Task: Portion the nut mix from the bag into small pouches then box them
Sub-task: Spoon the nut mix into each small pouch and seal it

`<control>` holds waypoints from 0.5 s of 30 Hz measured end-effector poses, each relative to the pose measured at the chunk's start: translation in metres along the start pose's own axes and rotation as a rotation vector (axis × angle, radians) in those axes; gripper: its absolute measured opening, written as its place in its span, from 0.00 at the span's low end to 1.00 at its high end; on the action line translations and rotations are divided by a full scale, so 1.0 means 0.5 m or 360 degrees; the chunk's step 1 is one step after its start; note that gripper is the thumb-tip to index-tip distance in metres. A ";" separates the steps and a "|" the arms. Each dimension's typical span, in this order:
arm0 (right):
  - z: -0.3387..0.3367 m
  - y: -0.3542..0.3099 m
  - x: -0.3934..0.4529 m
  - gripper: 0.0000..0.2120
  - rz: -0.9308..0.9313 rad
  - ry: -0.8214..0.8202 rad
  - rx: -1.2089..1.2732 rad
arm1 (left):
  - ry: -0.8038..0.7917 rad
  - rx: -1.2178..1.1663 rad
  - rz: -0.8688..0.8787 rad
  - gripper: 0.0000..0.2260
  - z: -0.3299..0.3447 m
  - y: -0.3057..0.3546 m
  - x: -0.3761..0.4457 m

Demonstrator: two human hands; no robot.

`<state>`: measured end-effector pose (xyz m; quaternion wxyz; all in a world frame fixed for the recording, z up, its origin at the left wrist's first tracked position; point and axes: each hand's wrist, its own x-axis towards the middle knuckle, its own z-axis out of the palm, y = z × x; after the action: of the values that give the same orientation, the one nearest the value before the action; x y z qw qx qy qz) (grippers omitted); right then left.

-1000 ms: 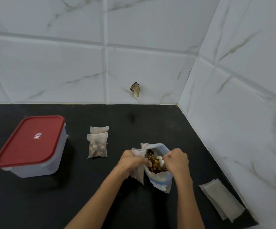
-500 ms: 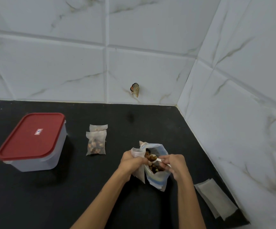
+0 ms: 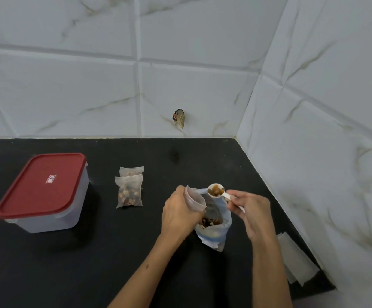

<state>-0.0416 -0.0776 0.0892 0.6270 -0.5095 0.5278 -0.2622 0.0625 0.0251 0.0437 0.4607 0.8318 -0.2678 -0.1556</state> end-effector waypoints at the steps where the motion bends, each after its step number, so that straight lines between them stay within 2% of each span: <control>1: 0.002 -0.008 -0.014 0.10 -0.0085 -0.0010 -0.0026 | -0.0027 -0.0012 -0.0004 0.10 0.001 0.003 -0.001; 4: 0.012 -0.018 -0.057 0.12 -0.0375 -0.0071 -0.0204 | -0.0091 -0.0054 -0.0045 0.14 0.005 0.009 -0.003; 9: 0.034 0.003 -0.092 0.12 -0.0946 -0.0071 -0.0978 | -0.0088 -0.0222 -0.0101 0.14 -0.003 0.013 -0.007; 13: 0.039 0.002 -0.105 0.14 -0.1072 -0.0132 -0.1288 | -0.0085 -0.0315 -0.0051 0.15 -0.008 0.005 -0.010; 15: 0.038 0.001 -0.110 0.15 -0.1116 -0.0192 -0.1317 | -0.0087 -0.0362 -0.0022 0.15 -0.008 0.003 -0.013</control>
<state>-0.0410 -0.0227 0.1091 0.2783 -0.8733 0.3484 -0.1961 0.0589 0.0311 0.0471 0.5436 0.7714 -0.2550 -0.2107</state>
